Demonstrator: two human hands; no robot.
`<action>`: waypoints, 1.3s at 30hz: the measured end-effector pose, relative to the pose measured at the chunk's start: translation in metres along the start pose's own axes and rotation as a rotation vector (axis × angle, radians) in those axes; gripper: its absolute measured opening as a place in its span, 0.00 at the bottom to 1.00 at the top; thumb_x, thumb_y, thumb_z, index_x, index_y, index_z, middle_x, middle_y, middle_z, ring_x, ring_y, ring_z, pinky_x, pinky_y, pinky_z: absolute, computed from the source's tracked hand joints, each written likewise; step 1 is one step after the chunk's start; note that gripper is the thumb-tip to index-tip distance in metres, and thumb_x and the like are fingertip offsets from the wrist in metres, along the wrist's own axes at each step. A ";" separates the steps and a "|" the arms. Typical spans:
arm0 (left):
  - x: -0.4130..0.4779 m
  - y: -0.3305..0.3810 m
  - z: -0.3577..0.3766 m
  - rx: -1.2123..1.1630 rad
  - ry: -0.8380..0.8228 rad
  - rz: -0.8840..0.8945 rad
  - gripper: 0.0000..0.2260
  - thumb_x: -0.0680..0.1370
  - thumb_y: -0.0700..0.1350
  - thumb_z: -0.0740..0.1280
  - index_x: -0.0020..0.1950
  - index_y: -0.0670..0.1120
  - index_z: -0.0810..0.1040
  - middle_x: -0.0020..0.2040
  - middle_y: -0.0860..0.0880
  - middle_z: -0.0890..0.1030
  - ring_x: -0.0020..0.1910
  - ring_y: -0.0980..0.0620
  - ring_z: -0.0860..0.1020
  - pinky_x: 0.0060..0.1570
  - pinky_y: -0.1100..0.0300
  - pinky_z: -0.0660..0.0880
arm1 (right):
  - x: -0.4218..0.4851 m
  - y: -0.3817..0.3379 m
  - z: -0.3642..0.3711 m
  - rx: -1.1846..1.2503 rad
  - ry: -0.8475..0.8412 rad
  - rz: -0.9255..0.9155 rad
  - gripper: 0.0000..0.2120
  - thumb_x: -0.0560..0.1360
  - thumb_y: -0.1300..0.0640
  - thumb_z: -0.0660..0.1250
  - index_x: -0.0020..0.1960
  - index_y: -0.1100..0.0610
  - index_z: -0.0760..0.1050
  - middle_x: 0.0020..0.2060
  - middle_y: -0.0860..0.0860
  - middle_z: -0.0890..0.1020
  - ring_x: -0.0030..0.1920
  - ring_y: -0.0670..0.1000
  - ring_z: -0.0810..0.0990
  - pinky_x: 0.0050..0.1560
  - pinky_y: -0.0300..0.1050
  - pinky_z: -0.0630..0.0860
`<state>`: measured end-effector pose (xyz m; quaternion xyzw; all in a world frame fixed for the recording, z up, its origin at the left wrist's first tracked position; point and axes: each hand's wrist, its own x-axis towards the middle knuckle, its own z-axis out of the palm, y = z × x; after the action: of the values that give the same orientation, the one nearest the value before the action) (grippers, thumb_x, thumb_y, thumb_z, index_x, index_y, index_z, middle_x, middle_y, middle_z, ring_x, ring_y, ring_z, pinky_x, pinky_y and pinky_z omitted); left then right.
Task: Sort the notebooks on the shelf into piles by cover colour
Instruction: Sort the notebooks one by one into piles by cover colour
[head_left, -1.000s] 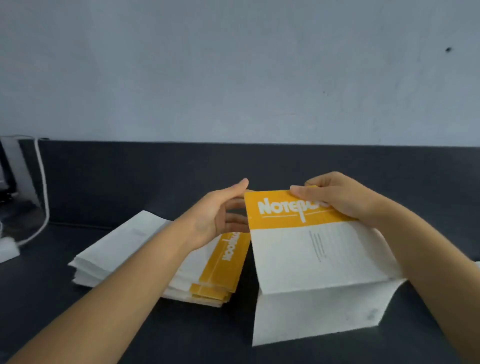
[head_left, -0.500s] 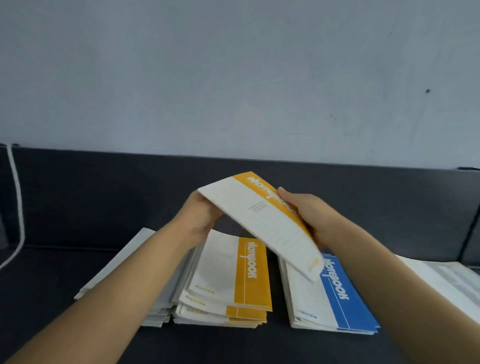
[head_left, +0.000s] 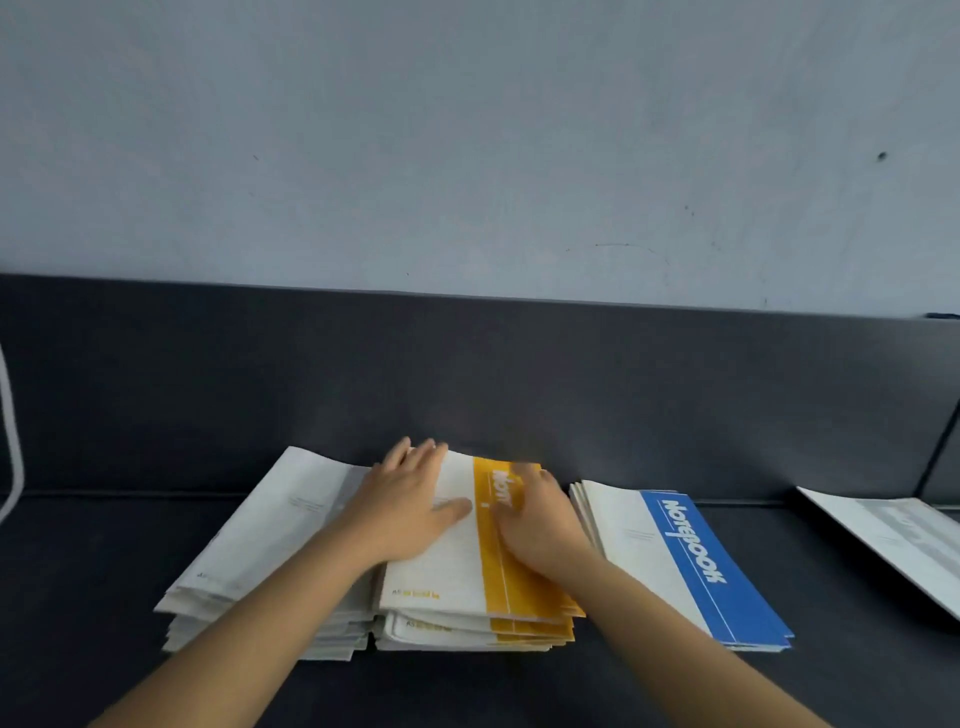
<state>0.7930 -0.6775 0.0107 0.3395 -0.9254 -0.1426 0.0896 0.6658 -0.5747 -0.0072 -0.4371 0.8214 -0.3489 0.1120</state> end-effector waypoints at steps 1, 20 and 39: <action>0.001 -0.002 0.005 0.082 -0.104 0.012 0.32 0.82 0.62 0.52 0.80 0.49 0.47 0.81 0.50 0.43 0.79 0.50 0.42 0.75 0.51 0.47 | -0.001 0.003 0.005 -0.158 -0.071 -0.056 0.18 0.83 0.54 0.53 0.72 0.56 0.63 0.69 0.53 0.69 0.69 0.57 0.68 0.68 0.44 0.64; 0.020 0.265 0.095 0.111 -0.060 0.179 0.33 0.79 0.65 0.54 0.79 0.50 0.53 0.80 0.51 0.54 0.78 0.50 0.54 0.73 0.52 0.58 | -0.032 0.221 -0.207 -0.454 0.051 0.045 0.22 0.77 0.41 0.60 0.64 0.55 0.73 0.61 0.52 0.74 0.63 0.54 0.72 0.61 0.48 0.70; 0.076 0.402 0.148 -1.099 0.029 -0.083 0.20 0.76 0.32 0.66 0.65 0.50 0.73 0.53 0.50 0.84 0.52 0.52 0.82 0.51 0.56 0.80 | -0.029 0.331 -0.306 0.169 0.216 0.072 0.24 0.76 0.50 0.66 0.70 0.52 0.67 0.67 0.48 0.70 0.64 0.52 0.72 0.58 0.44 0.69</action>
<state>0.4543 -0.4044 0.0071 0.2812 -0.6992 -0.6034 0.2608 0.3214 -0.2817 -0.0090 -0.3561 0.8116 -0.4576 0.0719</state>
